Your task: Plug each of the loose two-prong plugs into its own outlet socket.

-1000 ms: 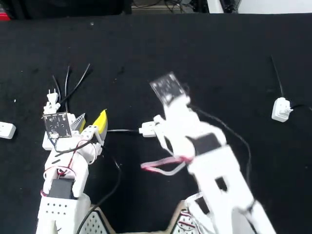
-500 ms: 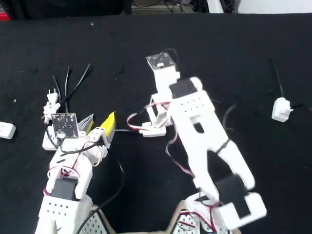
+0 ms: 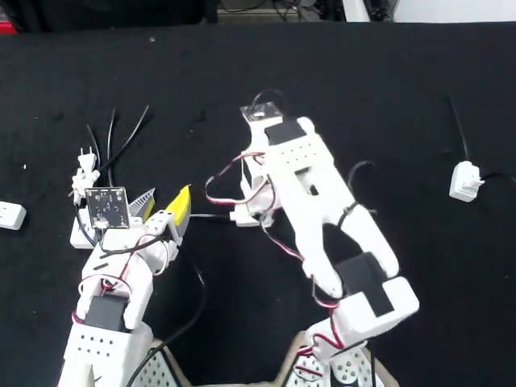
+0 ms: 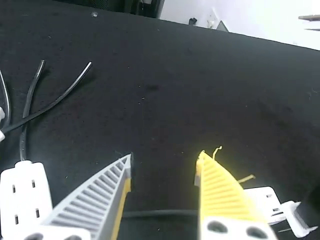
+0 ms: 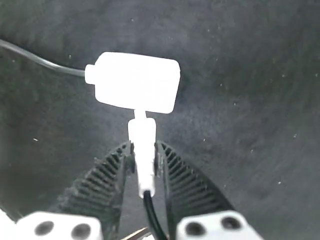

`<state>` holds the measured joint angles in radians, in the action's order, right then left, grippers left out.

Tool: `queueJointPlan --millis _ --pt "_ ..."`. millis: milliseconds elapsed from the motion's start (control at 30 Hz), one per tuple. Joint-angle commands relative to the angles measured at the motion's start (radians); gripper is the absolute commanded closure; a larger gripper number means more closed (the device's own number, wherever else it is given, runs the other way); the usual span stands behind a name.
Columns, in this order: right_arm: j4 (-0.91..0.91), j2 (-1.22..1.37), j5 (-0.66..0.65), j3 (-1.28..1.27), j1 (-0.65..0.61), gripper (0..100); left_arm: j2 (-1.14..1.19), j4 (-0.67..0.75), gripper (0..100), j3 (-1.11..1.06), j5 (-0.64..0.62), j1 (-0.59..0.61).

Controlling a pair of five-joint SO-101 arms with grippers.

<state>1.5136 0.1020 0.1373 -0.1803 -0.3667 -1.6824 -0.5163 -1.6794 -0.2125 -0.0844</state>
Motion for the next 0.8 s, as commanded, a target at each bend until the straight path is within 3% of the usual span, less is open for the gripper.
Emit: queueJointPlan --millis 0,300,767 --pt "0.081 0.035 0.028 0.17 0.028 98.8 -0.002 0.018 79 -0.019 -0.005 -0.015" --pt "0.17 0.239 0.028 0.352 0.052 98.8 -0.002 0.018 79 -0.018 -0.005 -0.015" --pt "0.169 0.26 0.028 0.377 0.054 98.8 -0.002 0.018 79 -0.018 -0.005 -0.015"
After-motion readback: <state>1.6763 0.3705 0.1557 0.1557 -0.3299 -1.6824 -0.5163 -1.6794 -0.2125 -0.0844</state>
